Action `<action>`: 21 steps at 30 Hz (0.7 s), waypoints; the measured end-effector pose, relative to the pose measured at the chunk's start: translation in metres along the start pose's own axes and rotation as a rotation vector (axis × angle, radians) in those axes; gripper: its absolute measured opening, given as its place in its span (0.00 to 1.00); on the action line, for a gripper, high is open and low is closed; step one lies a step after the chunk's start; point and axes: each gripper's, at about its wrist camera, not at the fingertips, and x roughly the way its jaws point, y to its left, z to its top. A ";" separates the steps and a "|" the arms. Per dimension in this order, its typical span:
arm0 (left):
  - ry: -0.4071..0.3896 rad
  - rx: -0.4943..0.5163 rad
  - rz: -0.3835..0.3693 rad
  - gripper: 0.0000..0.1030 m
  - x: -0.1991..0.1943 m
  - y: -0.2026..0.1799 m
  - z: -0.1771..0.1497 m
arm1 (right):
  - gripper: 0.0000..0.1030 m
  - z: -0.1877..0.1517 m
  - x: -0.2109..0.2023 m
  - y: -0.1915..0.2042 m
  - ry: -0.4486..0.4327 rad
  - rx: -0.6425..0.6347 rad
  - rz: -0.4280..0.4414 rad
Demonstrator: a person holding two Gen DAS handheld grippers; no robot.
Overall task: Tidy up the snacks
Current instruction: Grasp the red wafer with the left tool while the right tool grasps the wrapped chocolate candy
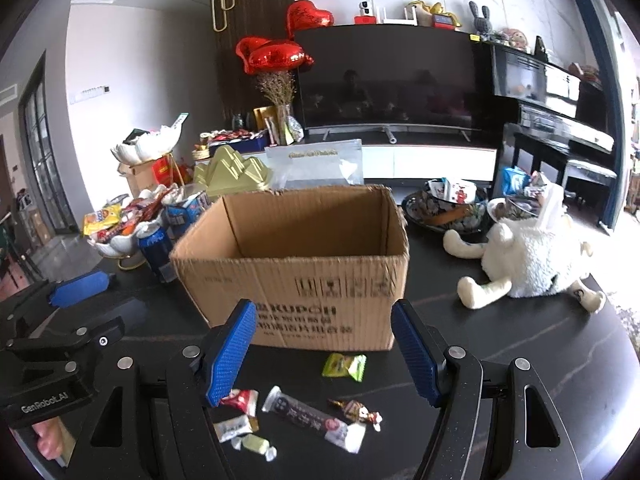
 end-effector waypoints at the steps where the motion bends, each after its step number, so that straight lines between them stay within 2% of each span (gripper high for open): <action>1: 0.008 0.002 -0.001 0.66 0.002 0.001 -0.003 | 0.69 -0.005 -0.001 0.000 -0.006 -0.004 -0.016; 4: 0.032 0.018 -0.016 0.67 0.010 -0.003 -0.012 | 0.69 -0.014 -0.004 -0.004 -0.020 0.001 -0.056; 9: 0.089 0.027 -0.040 0.68 0.029 -0.008 -0.025 | 0.69 -0.024 0.002 -0.016 -0.002 0.060 -0.071; 21: 0.191 -0.004 -0.060 0.68 0.072 -0.008 -0.051 | 0.69 -0.055 0.049 -0.028 0.171 0.097 -0.041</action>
